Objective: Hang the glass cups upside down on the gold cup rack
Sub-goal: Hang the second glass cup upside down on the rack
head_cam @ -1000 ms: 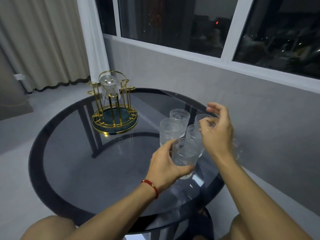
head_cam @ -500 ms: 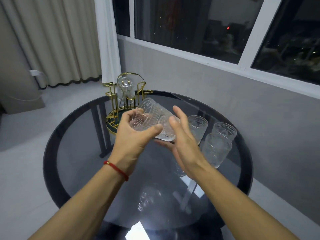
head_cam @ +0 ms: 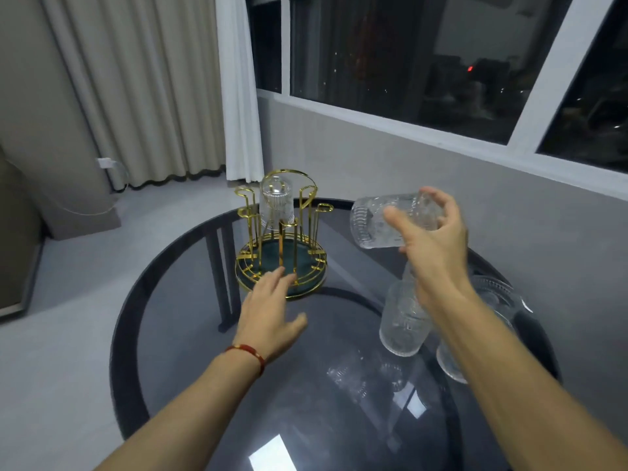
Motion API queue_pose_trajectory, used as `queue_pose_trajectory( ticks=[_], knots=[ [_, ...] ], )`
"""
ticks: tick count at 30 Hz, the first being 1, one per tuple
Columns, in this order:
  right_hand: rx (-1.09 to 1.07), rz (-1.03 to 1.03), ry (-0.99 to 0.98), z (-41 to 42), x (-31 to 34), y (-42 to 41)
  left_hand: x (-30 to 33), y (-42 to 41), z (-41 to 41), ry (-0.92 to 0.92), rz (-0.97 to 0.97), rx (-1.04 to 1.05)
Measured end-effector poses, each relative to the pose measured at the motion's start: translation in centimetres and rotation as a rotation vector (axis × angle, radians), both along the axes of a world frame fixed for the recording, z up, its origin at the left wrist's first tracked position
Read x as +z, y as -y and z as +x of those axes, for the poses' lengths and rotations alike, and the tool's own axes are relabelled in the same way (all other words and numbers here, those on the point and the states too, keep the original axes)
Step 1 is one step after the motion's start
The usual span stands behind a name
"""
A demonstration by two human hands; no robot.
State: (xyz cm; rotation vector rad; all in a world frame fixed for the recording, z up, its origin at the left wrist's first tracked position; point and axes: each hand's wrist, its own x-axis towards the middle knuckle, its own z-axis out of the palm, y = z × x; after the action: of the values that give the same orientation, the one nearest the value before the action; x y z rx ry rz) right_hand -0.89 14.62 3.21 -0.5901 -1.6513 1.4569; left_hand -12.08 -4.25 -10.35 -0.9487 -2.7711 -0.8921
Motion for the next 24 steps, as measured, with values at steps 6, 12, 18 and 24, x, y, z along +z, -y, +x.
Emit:
queue_pose_trajectory(
  ticks=[6,12,18,24],
  knots=[
    [-0.049,0.180,-0.009,-9.4,2.3,-3.2,-3.2,-1.8,0.3,-0.112,-0.166,0.097],
    [0.145,0.346,0.167,-17.5,2.7,-5.0,-3.7,-2.0,0.0,-0.120,-0.210,0.100],
    [0.409,0.479,0.297,-20.0,2.0,-6.1,-3.9,-2.2,0.1,-0.119,-0.229,0.099],
    [0.545,0.545,0.406,-20.7,1.4,-6.8,-3.9,-2.3,0.1,-0.117,-0.200,0.097]
  ],
)
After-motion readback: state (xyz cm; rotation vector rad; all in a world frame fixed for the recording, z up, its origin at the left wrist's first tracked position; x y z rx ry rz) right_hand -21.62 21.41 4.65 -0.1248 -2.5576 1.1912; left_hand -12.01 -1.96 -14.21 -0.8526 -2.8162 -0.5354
